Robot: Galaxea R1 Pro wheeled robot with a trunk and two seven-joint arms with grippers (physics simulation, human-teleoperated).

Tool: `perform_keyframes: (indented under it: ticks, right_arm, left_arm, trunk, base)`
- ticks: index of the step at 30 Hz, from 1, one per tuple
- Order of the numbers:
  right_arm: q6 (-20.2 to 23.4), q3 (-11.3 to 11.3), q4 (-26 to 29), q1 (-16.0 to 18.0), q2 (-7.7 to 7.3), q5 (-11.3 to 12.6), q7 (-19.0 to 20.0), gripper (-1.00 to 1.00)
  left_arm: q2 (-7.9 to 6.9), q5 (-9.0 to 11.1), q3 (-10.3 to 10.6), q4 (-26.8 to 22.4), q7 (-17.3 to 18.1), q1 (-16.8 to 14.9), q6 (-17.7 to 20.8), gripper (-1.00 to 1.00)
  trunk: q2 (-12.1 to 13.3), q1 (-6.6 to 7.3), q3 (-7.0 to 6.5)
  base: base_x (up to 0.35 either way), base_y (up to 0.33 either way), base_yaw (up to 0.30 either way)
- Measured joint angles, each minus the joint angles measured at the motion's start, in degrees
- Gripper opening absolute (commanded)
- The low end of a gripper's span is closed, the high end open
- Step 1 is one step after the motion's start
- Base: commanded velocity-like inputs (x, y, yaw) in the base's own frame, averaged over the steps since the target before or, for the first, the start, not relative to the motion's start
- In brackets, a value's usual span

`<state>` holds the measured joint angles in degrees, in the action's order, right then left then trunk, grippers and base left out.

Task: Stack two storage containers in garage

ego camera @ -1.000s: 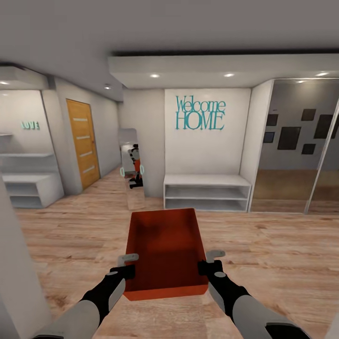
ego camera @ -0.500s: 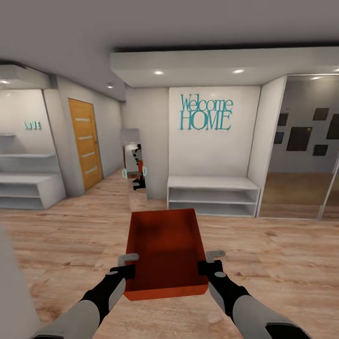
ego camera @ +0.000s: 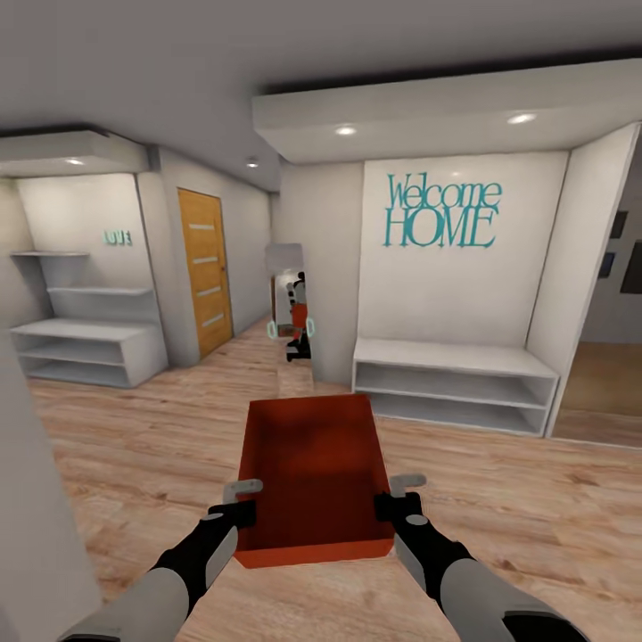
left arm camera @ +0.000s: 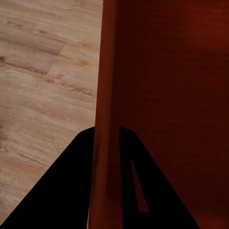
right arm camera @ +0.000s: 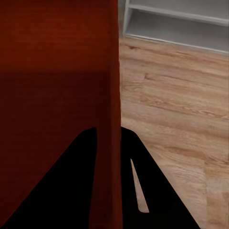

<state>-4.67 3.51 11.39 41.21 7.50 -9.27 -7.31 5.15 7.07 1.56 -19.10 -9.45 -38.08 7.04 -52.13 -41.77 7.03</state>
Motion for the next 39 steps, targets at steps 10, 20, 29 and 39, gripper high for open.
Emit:
perform_keyframes:
  ticks: [10,20,29,39]
  right_arm:
    - [-0.01,-0.02,-0.01,-0.02,-0.1,0.02,0.13,-1.0]
    - [-0.09,-0.03,-0.01,-0.02,-0.08,0.02,0.09,-1.0]
    - [-0.1,0.02,0.0,-0.03,-0.01,0.0,-0.01,-1.0]
    - [-0.18,0.13,-0.01,-0.04,0.01,-0.13,0.0,-1.0]
  left_arm:
    - [0.09,0.04,-0.03,0.18,-0.06,0.0,-0.22,-1.0]
    - [0.07,0.05,-0.01,0.16,-0.05,-0.01,-0.27,-1.0]
    - [0.01,0.01,0.0,0.1,0.03,-0.01,-0.17,-1.0]
    - [0.0,-0.01,-0.02,0.12,0.06,-0.01,-0.28,-1.0]
  trunk:
    - [0.0,0.0,0.0]
    - [-0.01,0.0,0.0]
    - [-0.01,0.0,0.0]
    - [-0.01,0.0,0.0]
  base:
    - [0.322,0.0,0.202]
    - [0.321,0.0,0.011]
    - [0.321,0.0,0.0]
    - [0.321,0.0,0.0]
